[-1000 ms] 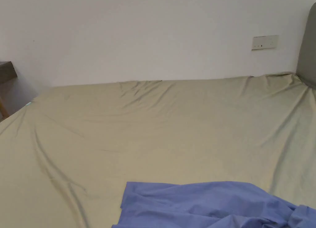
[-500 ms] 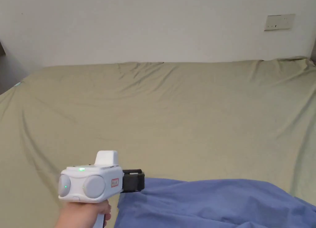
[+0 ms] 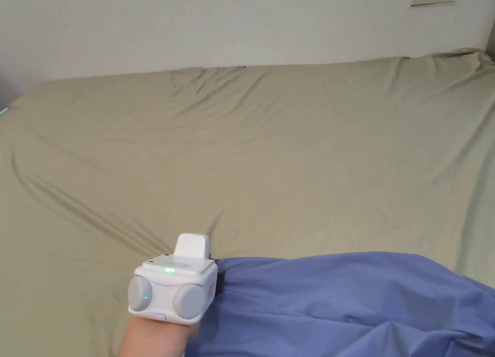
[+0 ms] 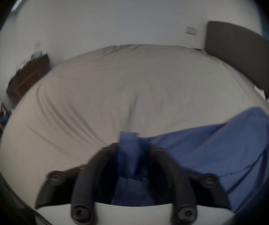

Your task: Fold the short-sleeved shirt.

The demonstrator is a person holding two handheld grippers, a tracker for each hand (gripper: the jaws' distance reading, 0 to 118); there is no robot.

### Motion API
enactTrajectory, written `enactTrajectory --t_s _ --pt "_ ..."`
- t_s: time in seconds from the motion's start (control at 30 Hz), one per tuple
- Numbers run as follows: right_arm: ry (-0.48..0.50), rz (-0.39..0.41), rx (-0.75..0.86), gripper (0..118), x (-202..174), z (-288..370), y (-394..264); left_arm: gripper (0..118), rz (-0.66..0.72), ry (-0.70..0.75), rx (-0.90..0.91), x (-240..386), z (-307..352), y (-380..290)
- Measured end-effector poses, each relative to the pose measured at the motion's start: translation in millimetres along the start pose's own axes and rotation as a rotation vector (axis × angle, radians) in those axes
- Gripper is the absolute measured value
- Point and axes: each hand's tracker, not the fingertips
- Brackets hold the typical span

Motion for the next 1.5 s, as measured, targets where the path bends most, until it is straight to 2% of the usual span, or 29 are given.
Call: enactTrajectory --t_s 0.03,0.07,0.17,0.33,0.43,0.53,0.57,0.6,0.63,0.67,0.7,0.73,0.83,0.87,0.9,0.93,0.97,1.0,1.03,1.07,1.13,1.23,1.5 --pt "0.000 -0.003 0.003 1 0.9 1.6 -0.5 17 -0.008 -0.045 0.002 2.2 2.1 0.2" --pt "-0.002 -0.005 0.005 1 2.0 4.0 -0.8 3 0.004 -0.035 -0.002 4.1 5.5 -0.6" --pt "-0.015 -0.007 0.009 1 7.6 13.8 -2.5 3 0.058 -0.114 0.040 -0.8 20.2 -1.4" --pt "-0.071 -0.013 -0.013 1 31.9 27.3 -7.3 3 0.127 -0.147 0.177 -15.0 71.3 -4.4" --pt "-0.152 0.044 -0.066 1 55.8 28.7 -11.7 3 0.198 -0.193 0.237 -33.6 103.9 -1.3" --pt "-0.175 0.074 -0.173 3 91.9 13.3 -16.1 3 0.226 -0.191 0.277 -48.1 130.9 3.7" --pt "-0.199 0.114 -0.177 11 101.5 7.8 -18.3 3 0.228 -0.183 0.279 -52.8 135.7 5.6" --pt "-0.205 0.117 -0.171 28 110.5 1.9 -21.4 3 0.229 -0.176 0.288 -57.3 139.0 6.8" --pt "-0.203 0.086 -0.180 63 120.6 -5.2 -23.0 3 0.227 -0.172 0.291 -58.6 142.5 9.0" --pt "-0.208 0.014 -0.210 85 133.4 -12.9 -27.3 3 0.226 -0.159 0.291 -60.5 143.5 10.3" --pt "-0.202 -0.027 -0.241 102 142.3 -22.4 -31.0 3 0.229 -0.148 0.289 -63.0 143.4 10.7" --pt "-0.192 -0.043 -0.270 110 147.1 -31.5 -34.7 3 0.234 -0.143 0.284 -64.9 143.3 11.1" --pt "-0.184 0.010 -0.358 106 153.1 -55.8 -46.5 3 0.258 -0.144 0.269 -67.2 142.5 10.6" --pt "-0.188 0.018 -0.399 91 153.9 -63.0 -51.1 3 0.259 -0.145 0.268 -65.6 143.9 10.2" --pt "-0.169 0.003 -0.431 63 153.9 -66.9 -54.4 3 0.254 -0.143 0.267 -64.1 144.2 10.5" --pt "-0.119 -0.029 -0.438 63 152.8 -68.0 -56.3 3 0.244 -0.141 0.268 -62.1 145.5 10.5" --pt "-0.092 -0.064 -0.395 50 150.2 -65.1 -57.8 3 0.235 -0.141 0.270 -60.2 147.6 10.6" --pt "-0.075 -0.068 -0.361 27 147.0 -61.6 -57.0 3 0.233 -0.142 0.273 -59.1 150.3 11.0" --pt "-0.121 0.031 -0.357 9 141.2 -57.9 -53.7 3 0.234 -0.146 0.274 -59.8 151.9 11.9" --pt "-0.118 0.049 -0.346 9 137.0 -53.5 -49.9 3 0.241 -0.156 0.277 -60.8 155.9 13.4" --pt "-0.112 0.022 -0.324 9 135.9 -44.2 -42.0 3 0.262 -0.162 0.291 -62.9 166.2 17.4" --pt "-0.137 0.025 -0.211 9 131.8 -18.6 -13.6 3 0.280 -0.165 0.332 -74.3 189.6 27.4" --pt "-0.177 0.131 0.039 8 108.9 44.9 106.0 2 0.289 -0.086 0.486 -134.7 281.7 71.3"
